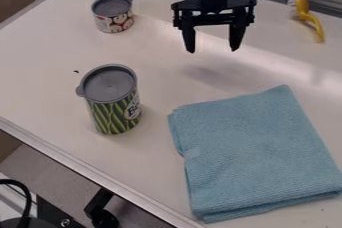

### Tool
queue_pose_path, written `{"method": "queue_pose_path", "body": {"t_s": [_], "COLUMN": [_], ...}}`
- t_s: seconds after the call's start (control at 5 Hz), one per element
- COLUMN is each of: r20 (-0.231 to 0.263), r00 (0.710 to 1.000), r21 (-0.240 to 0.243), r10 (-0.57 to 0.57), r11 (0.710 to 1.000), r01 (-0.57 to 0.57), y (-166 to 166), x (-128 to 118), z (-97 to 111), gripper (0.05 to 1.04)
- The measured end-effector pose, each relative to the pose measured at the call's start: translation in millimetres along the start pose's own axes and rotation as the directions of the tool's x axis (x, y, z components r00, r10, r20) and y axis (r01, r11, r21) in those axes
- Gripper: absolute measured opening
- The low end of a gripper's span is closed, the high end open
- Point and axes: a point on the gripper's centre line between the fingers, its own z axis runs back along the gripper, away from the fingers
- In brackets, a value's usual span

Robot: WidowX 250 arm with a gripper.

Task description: Push the can on the left bottom side of the table

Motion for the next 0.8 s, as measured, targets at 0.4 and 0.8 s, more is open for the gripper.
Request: {"method": "queue_pose_path", "body": {"t_s": [0.4,0.8], "r20": [-0.046,-0.022], "r00": [0.993,0.991], "r21": [0.071,0.071], "r10": [-0.112,-0.134], "r11": [0.991,0.988], "r01": [0.115,0.135], "y": [2,3], "x": [-19,-30], "z": [-17,-11], "gripper": [0.997,0.997]}}
